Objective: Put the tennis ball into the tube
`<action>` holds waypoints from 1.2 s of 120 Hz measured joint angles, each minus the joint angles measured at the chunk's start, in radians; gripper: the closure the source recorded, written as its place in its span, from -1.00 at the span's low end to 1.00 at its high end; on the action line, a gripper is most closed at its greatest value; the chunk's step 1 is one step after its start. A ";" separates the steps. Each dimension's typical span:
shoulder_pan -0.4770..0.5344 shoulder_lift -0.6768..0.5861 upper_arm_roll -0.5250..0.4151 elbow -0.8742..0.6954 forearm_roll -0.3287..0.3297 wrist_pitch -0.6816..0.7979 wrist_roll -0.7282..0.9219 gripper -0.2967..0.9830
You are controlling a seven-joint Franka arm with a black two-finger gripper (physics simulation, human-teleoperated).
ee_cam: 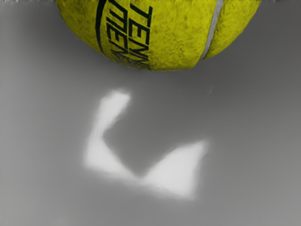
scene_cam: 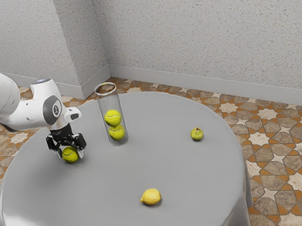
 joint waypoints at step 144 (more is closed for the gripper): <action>-0.136 -0.234 -0.071 0.418 0.244 -0.369 -0.118 0.01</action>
